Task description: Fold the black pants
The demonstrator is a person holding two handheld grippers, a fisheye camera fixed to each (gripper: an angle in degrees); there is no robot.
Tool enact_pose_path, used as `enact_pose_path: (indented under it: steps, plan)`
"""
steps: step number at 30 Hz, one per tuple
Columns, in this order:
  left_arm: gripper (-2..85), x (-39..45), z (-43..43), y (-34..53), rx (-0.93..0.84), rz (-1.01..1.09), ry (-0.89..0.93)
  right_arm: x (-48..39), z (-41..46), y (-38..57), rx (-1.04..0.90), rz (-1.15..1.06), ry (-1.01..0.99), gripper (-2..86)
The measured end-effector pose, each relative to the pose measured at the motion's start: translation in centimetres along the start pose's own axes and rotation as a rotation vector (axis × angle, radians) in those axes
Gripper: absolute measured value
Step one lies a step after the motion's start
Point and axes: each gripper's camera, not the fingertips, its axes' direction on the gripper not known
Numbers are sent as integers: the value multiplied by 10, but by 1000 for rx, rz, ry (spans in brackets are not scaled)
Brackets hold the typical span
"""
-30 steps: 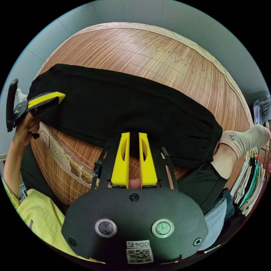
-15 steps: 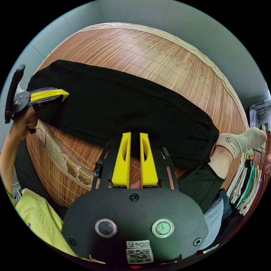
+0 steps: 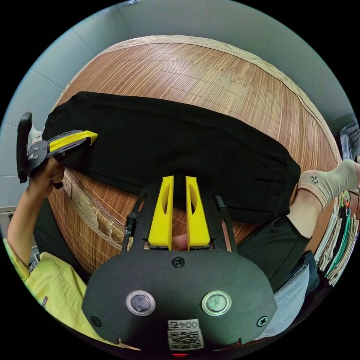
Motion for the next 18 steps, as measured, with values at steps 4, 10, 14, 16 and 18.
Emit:
enact_pose_path:
  steps: [4,10,14,16,18]
  plan:
    - [7,15,-6,10,39,-5,-35,7,-2,11,14,-5,18,65]
    - [27,-14,-46,52,130,-113,78,19,-4,30,27,-24,43,64]
    - [41,-73,-63,114,166,-313,-139,38,-6,47,44,10,13,61]
    - [49,-96,-56,131,93,-381,-124,47,-7,55,52,14,-1,61]
    - [54,-103,-53,143,117,-365,-61,54,-7,64,62,16,-7,61]
